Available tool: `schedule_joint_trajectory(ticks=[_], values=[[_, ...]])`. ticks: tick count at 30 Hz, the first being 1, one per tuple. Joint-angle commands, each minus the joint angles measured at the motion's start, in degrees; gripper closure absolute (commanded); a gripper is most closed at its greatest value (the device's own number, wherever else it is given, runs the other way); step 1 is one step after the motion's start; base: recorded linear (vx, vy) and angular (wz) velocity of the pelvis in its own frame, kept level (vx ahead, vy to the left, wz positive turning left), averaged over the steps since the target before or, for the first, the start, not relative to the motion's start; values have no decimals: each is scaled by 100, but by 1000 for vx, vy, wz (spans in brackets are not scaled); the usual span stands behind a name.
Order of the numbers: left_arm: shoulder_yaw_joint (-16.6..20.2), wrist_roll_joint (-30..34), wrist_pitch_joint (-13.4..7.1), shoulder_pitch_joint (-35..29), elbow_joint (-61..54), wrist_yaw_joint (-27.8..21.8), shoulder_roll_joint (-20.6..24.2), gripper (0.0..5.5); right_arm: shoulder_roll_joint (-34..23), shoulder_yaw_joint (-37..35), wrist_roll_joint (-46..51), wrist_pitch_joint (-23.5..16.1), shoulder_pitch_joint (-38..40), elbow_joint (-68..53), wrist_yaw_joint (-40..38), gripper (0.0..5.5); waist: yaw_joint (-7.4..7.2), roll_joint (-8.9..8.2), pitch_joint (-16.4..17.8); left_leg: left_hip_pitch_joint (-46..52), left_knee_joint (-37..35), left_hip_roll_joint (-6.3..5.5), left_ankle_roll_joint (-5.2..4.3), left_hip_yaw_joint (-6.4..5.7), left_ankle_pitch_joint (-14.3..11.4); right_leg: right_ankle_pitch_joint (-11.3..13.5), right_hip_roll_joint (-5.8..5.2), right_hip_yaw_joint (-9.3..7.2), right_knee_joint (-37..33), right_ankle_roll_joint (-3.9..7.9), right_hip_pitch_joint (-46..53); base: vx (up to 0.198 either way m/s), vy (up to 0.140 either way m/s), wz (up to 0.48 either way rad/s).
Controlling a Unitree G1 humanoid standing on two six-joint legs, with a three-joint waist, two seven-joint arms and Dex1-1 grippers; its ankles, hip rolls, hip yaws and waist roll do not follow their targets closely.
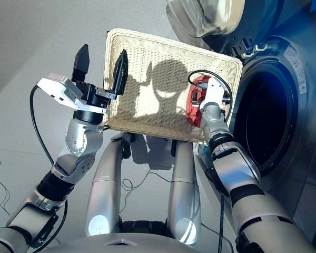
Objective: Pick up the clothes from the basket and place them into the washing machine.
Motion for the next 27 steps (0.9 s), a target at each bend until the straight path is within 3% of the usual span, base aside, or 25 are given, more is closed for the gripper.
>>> schedule_joint_trajectory(ticks=[1, 11, 12, 13, 14, 27], values=[[58, 131, -145, -144, -732, 41, -96, 0, 7, 10, -140, 6, -149, 109, 94, 0, 222, 259, -88, 25, 1158, 76, -41, 172, -1143, 446, -10, -390, -455, -71, 34, 0, 0, 0], [72, 18, -82, -150, -738, 13, -107, 0, 32, -100, 5, 161, -251, 364, 218, 0, 234, 309, -88, -180, 1262, 83, -26, 195, -1155, 450, -4, -392, -366, -81, -200, 0, 0, 0], [76, 15, -73, -155, -734, 20, -108, 0, 31, -116, 42, 159, -250, 361, 228, 173, 230, 308, -88, -195, 1264, 85, -28, 193, -1153, 452, -7, -395, -359, -79, -214, 0, 0, 0], [72, 6, -60, -160, -725, 22, -104, 0, 23, -133, 76, 158, -256, 376, 229, 395, 232, 309, -88, -199, 1264, 83, -27, 194, -1151, 446, -4, -399, -352, -80, -222, 0, 0, 0], [68, -8, -49, -161, -720, 18, -100, 0, 27, -141, 126, 158, -256, 387, 236, 550, 235, 308, -88, -195, 1266, 80, -24, 196, -1151, 447, -4, -402, -348, -82, -226, 0, 0, 0], [162, -75, -31, -155, -789, 61, -30, 0, -56, -233, 678, 63, -294, 253, 326, 550, 192, 234, -88, -158, 1196, 54, -24, 162, -1120, 464, -18, -422, -382, -100, -186, 0, 0, 0]])
